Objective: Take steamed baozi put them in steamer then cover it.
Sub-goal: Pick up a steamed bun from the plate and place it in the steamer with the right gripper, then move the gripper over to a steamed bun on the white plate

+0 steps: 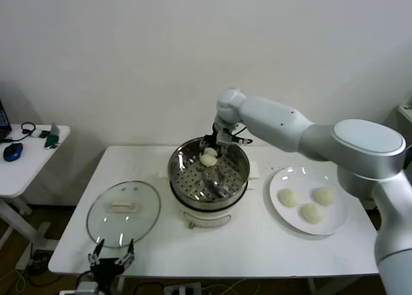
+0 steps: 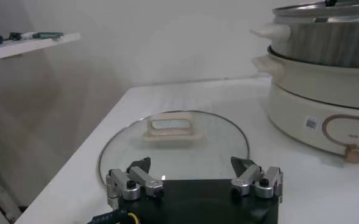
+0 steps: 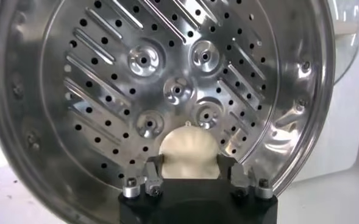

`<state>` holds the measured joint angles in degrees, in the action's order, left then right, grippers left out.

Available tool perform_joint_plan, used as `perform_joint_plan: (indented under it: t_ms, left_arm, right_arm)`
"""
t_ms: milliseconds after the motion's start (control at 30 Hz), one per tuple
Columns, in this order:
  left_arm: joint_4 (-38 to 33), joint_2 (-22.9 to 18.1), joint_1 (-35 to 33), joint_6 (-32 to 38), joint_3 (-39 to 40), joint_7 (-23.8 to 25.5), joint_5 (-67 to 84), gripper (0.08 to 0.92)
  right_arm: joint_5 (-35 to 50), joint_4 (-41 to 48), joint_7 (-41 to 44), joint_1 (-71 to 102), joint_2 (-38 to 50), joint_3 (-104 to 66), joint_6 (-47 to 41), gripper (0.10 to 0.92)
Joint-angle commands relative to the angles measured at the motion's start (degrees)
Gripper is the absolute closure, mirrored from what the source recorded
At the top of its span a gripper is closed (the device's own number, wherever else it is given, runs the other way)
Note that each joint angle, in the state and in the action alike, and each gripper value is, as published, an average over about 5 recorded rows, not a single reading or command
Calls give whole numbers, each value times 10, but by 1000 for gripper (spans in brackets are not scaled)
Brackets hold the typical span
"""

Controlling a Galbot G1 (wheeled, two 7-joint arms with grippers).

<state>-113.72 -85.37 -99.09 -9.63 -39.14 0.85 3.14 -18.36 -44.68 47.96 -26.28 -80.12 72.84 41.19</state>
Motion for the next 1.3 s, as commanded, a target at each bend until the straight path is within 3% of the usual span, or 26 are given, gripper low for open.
perform_joint_plan:
  t_ms: [33, 133, 233, 333, 467, 633, 833, 1033, 1300]
  left_arm:
    - [0, -1, 0, 0, 0, 0, 0, 177]
    - [-1, -1, 0, 0, 1, 0, 0, 177]
    - [-2, -1, -1, 1, 2, 0, 0, 177]
    - [-2, -2, 0, 1, 3, 0, 0, 177]
    - [-2, -2, 2, -1, 7, 1, -2, 177]
    - [0, 0, 6, -1, 12, 2, -3, 177]
    - [-4, 1, 9, 2, 12, 2, -6, 177]
    - [-7, 0, 10, 4, 10, 2, -6, 177]
    - [-7, -1, 8, 7, 6, 1, -5, 177]
  right_arm:
    - [52, 0, 7, -21, 3, 15, 9, 234]
    - [153, -39, 41, -81, 33, 59, -1, 207]
    - [307, -77, 86, -169, 72, 136, -43, 203]
    - [466, -122, 127, -248, 130, 219, -139, 203]
    - [568, -189, 144, -321, 215, 308, -286, 202]
    - [604, -279, 121, -374, 303, 420, -397, 203]
    - [580, -350, 75, -317, 404, 441, -486, 203]
    - [532, -333, 39, -190, 446, 351, -525, 203]
    - [491, -263, 19, -36, 422, 221, -529, 203]
